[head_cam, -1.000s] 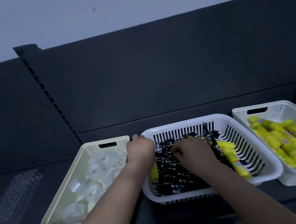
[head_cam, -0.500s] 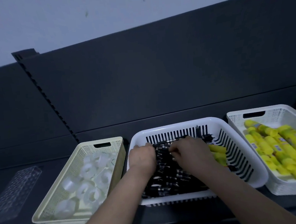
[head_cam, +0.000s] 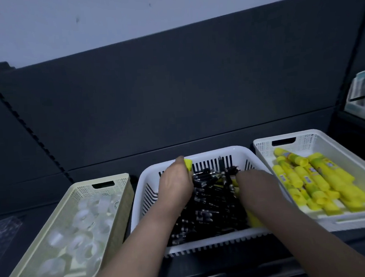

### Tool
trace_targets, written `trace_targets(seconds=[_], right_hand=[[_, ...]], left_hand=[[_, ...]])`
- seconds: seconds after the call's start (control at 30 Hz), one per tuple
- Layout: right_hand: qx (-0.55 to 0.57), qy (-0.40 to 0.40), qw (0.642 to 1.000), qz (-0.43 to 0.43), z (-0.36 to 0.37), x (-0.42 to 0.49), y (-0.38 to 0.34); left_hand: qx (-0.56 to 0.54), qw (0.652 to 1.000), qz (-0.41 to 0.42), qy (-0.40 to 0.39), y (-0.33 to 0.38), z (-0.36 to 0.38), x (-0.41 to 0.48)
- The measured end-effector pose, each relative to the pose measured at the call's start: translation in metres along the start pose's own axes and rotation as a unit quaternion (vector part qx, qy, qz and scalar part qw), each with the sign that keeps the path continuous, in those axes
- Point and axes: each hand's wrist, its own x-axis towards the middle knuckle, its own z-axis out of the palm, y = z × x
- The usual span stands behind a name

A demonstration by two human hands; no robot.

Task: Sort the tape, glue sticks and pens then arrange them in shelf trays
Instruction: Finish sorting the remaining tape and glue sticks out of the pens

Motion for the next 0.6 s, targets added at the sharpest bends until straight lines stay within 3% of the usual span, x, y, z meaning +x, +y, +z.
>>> trace_targets(seconds=[0.13,0.2,0.43,0.5,0.6], right_hand=[[0.029,-0.079,0.996,0.006,0.018,-0.004,0.002],[0.058,-0.049,0.997,0.016,0.02,-0.001,0.002],[0.108,0.165,0.978,0.068,-0.014,0.002,0.026],[0.08,0.176,0.976,0.097,-0.016,0.0,0.054],[0.025,0.126,0.979,0.16,-0.013,-0.005,0.104]], left_hand=[[-0.077,0.996,0.027,-0.034,0.022,0.0,0.0],[-0.101,0.993,0.027,-0.052,0.028,0.003,0.002],[-0.197,0.978,0.026,-0.063,0.055,0.019,0.016],[-0.216,0.973,0.028,-0.074,0.072,0.026,0.02],[-0.232,0.967,0.036,-0.094,0.102,0.039,0.023]])
